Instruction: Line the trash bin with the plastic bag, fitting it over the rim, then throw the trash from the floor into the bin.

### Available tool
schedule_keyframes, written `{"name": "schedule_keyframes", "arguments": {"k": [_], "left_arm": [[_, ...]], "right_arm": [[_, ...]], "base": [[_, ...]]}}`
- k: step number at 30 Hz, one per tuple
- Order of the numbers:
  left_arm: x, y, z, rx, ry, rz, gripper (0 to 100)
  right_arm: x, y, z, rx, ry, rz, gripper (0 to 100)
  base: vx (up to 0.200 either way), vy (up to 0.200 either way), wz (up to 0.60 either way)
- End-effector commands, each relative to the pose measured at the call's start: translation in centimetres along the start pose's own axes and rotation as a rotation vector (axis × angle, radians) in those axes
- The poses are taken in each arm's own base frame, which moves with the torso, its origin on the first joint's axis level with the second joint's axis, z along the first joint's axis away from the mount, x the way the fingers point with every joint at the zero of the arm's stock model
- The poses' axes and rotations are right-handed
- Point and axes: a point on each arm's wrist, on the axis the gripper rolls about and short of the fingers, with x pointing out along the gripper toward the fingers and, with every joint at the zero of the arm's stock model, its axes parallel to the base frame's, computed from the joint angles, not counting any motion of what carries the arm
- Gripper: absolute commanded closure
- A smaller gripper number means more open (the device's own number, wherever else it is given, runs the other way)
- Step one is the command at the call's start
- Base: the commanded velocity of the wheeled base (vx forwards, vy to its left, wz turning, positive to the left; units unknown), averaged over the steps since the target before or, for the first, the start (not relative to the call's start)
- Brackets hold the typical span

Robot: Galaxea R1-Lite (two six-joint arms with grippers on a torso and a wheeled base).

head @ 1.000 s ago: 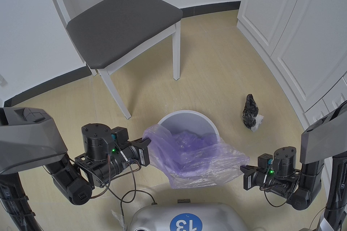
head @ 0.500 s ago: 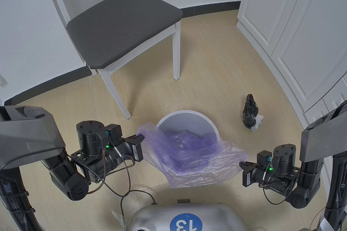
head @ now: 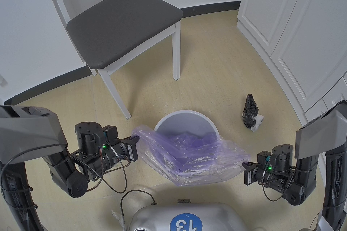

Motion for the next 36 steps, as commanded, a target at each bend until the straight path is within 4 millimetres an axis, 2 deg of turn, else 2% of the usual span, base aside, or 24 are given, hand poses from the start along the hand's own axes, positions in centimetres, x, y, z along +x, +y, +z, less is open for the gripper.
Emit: {"name": "schedule_keyframes", "arguments": {"k": [1,8,11,12,15,17,21,23,36], "left_arm": [[0.3,0.3,-0.5,-0.004,0.014,0.005,100],[0.3,0.6,-0.4,-0.01,0.013,0.007,100],[0.3,0.6,-0.3,-0.009,0.011,-0.003,100],[0.4,0.6,-0.3,-0.009,0.006,-0.004,100],[0.4,0.5,-0.3,-0.008,0.007,-0.005,100],[0.3,0.6,-0.4,-0.01,0.013,-0.004,100],[0.5,0.6,-0.4,-0.012,0.009,-0.003,100],[0.5,0.6,-0.3,-0.011,-0.007,-0.006,100],[0.5,0.6,-0.5,-0.008,-0.016,-0.008,100]], "right_arm": [[1.0,-0.1,-1.1,0.0,0.029,-0.003,100],[1.5,-0.2,-0.8,-0.004,0.012,-0.006,100],[1.6,-0.2,-1.3,-0.033,0.031,-0.006,100],[1.4,-0.2,-1.3,-0.037,0.032,-0.006,0],[1.2,-0.2,-1.2,-0.036,0.033,-0.005,0],[0.1,-0.1,-0.2,-0.027,0.0,0.002,0],[-1.2,0.0,0.2,-0.033,-0.003,0.013,0],[-2.6,0.4,0.6,-0.039,-0.013,0.029,0],[-5.1,1.8,2.6,-0.071,-0.104,0.083,0]], "base": [[0.0,0.0,0.0],[0.0,0.0,0.0],[0.0,0.0,0.0],[0.0,0.0,0.0],[0.0,0.0,0.0],[0.0,0.0,0.0],[0.0,0.0,0.0],[0.0,0.0,0.0],[0.0,0.0,0.0]]}}
